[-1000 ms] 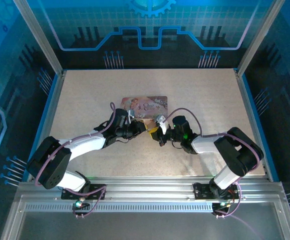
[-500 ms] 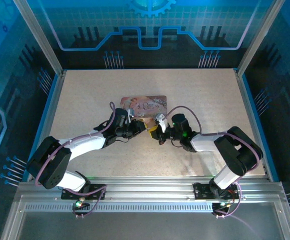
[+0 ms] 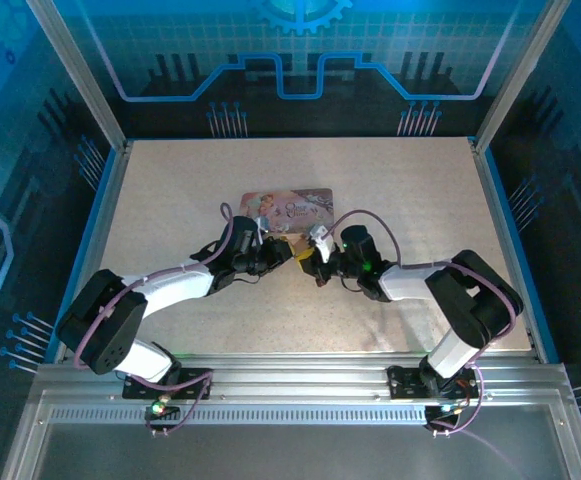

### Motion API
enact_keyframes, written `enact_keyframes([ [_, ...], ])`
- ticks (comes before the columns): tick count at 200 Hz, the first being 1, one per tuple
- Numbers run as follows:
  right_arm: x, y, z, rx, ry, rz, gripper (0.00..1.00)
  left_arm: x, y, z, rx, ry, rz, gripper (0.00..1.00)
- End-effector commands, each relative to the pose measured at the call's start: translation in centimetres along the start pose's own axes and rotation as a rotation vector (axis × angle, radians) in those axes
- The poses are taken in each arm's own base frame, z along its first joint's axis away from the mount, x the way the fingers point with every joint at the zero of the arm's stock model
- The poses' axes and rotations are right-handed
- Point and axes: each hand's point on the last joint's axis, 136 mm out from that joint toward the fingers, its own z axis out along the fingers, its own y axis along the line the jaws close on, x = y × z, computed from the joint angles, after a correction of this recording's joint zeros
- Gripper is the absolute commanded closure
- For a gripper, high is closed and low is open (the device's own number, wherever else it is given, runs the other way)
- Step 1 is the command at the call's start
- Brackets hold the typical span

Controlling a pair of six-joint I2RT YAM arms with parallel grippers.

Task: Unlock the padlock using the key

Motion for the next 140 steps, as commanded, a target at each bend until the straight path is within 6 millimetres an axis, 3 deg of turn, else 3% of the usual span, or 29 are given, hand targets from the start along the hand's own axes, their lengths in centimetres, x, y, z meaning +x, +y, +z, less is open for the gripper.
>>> enact_keyframes([
  [1, -9.0, 2.7, -0.7, -0.137, -0.281, -0.08, 0.99, 5.5, -2.5, 0.5, 0.106, 0.247, 0.034, 0.92],
  [34, -10.2, 3.6, -1.3, -0.184, -0.343, -0.037, 0.99, 5.9, -1.4, 1.2, 0.085, 0.253, 0.027, 0.92],
  [81, -10.5, 4.2, 0.0, -0.176, -0.329, -0.054, 0.99, 6.7, -0.8, 2.2, 0.081, 0.276, 0.014, 0.92],
  [110, -8.4, 3.2, 0.2, -0.134, -0.287, -0.022, 0.99, 6.5, -0.3, 2.4, 0.069, 0.257, 0.017, 0.9],
  [140, -4.8, 2.6, 0.7, -0.107, -0.214, 0.023, 0.99, 6.4, 0.4, 3.0, 0.066, 0.249, 0.007, 0.89],
])
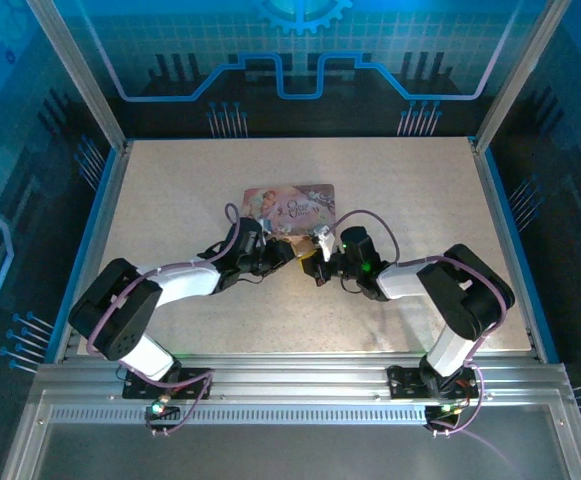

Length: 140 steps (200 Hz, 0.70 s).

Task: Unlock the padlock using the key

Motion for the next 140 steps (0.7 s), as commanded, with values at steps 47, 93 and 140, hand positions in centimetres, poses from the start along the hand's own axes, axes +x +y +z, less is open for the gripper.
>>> enact_keyframes([
  [47, -1.2, 3.3, 0.7, -0.105, -0.145, -0.082, 0.99, 6.4, 0.5, 2.0, 0.066, 0.227, -0.005, 0.89],
  [93, 1.0, 2.6, 0.9, -0.076, -0.113, -0.025, 0.99, 5.7, 1.2, 1.8, 0.069, 0.189, -0.024, 0.76],
  [140, 2.7, 2.5, 0.8, -0.051, -0.086, 0.041, 0.99, 4.8, 1.4, 0.5, 0.079, 0.153, -0.048, 0.6],
])
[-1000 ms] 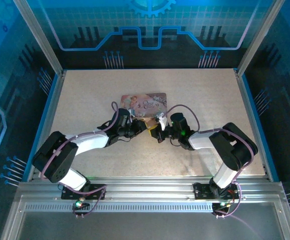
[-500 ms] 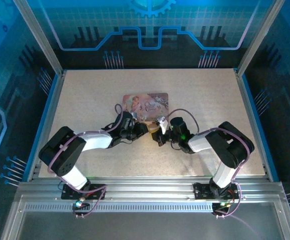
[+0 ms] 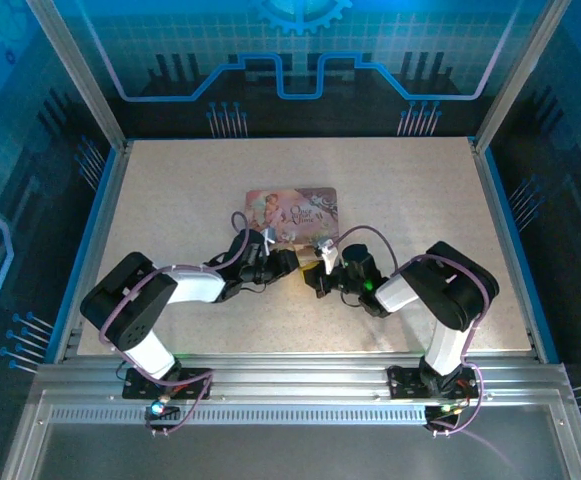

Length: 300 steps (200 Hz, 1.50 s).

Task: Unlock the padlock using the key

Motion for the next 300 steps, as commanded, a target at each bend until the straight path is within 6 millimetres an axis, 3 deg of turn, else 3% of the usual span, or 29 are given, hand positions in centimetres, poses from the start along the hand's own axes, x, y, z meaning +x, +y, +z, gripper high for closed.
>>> enact_keyframes([
  [1, -0.6, 2.6, 0.6, -0.079, -0.044, -0.005, 0.99, 2.9, -0.4, -0.8, 0.052, 0.13, -0.09, 0.6],
  [48, 0.1, 2.9, 0.9, -0.093, -0.023, 0.074, 0.99, 2.3, -0.4, -2.7, 0.061, 0.08, -0.106, 0.43],
  [120, 0.2, 4.6, 0.8, -0.097, 0.025, 0.297, 0.99, 2.1, 1.8, -5.8, 0.042, -0.035, -0.193, 0.34],
  [180, -0.1, 5.3, 1.0, -0.1, 0.043, 0.437, 0.99, 1.4, 1.6, -6.1, 0.087, -0.069, -0.27, 0.46],
  [300, 0.1, 6.0, 1.9, -0.118, 0.111, 0.556, 0.97, -0.1, 2.1, -5.5, 0.095, -0.14, -0.334, 0.57],
])
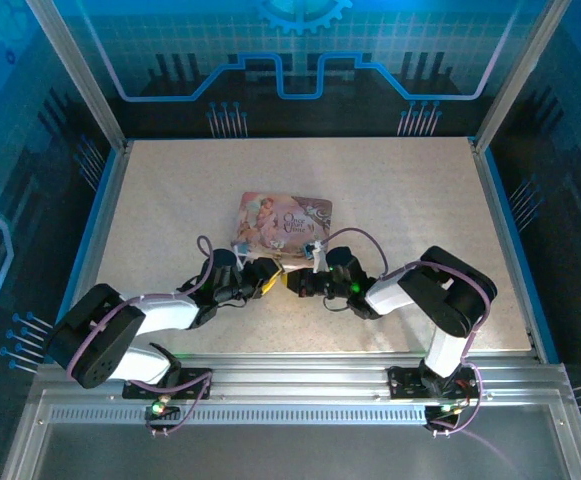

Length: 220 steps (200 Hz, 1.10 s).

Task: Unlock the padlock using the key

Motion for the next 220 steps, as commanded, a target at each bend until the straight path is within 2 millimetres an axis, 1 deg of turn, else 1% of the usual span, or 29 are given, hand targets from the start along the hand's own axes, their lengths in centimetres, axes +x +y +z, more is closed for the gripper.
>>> enact_keyframes([
  [1, 0.9, 0.5, 0.4, -0.008, 0.046, 0.041, 0.97, -0.8, 0.1, 0.1, 0.011, -0.041, -0.014, 0.57],
  [38, 0.9, 0.5, 0.4, -0.01, 0.046, 0.047, 0.97, -1.2, 0.6, 0.4, -0.006, -0.054, -0.025, 0.57],
  [50, 0.9, 0.5, 0.4, -0.009, 0.048, 0.047, 0.97, -1.3, 0.5, 0.6, 0.001, -0.053, -0.026, 0.58],
  [77, 0.9, 0.6, 0.4, -0.013, 0.051, 0.047, 0.97, -1.3, 0.5, 1.1, 0.015, -0.048, -0.036, 0.63],
  [86, 0.9, 0.7, 0.5, -0.013, 0.051, 0.047, 0.97, -1.3, 0.5, 1.3, 0.021, -0.046, -0.04, 0.65],
  [95, 0.9, 0.8, 0.5, -0.019, 0.055, 0.046, 0.96, -1.4, 0.0, 1.4, 0.043, -0.047, -0.039, 0.69],
  [135, 0.9, 1.2, 0.6, -0.037, 0.062, 0.048, 0.94, -1.5, 0.0, 2.1, 0.07, -0.042, -0.052, 0.84],
  [151, 0.7, 1.0, 0.4, -0.031, 0.051, 0.047, 0.9, -1.5, 0.1, 2.1, 0.074, -0.044, -0.055, 0.91],
  [165, 0.4, 0.7, 0.1, -0.017, 0.035, 0.049, 0.8, -1.6, 0.3, 2.0, 0.068, -0.05, -0.052, 0.95],
  [184, 0.4, 0.2, -0.4, 0.009, 0.032, 0.043, 0.71, -1.6, 0.2, 1.8, 0.062, -0.056, -0.045, 0.96],
  [220, 0.7, -1.0, -1.6, 0.091, 0.057, -0.023, 0.59, -1.6, -0.8, 1.1, 0.067, -0.06, -0.023, 0.96],
])
